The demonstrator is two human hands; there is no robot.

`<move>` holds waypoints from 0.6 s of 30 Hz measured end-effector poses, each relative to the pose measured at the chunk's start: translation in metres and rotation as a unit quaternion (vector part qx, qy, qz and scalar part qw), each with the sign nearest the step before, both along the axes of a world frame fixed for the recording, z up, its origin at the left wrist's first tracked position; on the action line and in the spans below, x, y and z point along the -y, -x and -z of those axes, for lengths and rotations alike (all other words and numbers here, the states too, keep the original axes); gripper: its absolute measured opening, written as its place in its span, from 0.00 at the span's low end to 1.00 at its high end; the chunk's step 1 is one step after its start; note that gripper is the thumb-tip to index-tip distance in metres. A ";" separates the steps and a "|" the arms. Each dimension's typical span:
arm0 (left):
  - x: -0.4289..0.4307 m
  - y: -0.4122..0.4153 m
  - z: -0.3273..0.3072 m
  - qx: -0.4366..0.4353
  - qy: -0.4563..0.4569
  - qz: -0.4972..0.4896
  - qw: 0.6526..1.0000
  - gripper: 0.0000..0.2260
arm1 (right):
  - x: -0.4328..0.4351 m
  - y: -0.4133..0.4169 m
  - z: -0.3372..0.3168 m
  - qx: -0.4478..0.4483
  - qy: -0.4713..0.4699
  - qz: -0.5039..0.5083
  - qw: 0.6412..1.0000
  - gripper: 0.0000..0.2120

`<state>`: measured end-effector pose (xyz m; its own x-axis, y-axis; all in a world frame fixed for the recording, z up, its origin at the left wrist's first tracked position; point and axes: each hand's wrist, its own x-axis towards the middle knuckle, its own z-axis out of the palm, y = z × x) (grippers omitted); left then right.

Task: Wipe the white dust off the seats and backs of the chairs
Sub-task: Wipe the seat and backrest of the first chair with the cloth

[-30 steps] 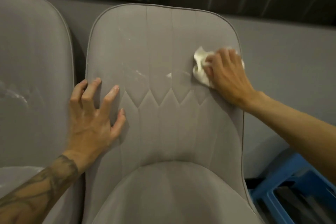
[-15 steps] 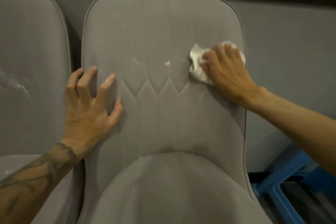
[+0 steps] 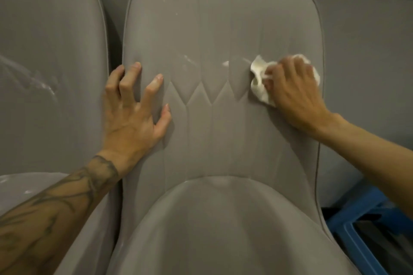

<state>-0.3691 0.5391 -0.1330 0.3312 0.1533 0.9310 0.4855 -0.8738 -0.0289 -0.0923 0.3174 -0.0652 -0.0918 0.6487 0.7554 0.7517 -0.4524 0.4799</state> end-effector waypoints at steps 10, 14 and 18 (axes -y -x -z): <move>-0.002 0.000 0.005 -0.004 0.020 0.015 1.000 0.26 | 0.029 0.024 0.094 0.081 0.203 -0.015 0.976 0.16; -0.002 0.000 0.005 0.005 0.018 0.027 0.999 0.26 | 0.002 0.025 0.067 -0.063 -0.016 0.040 0.997 0.10; 0.000 0.001 0.005 0.007 0.023 0.045 0.999 0.26 | 0.022 0.039 0.125 -0.019 0.109 0.026 0.993 0.10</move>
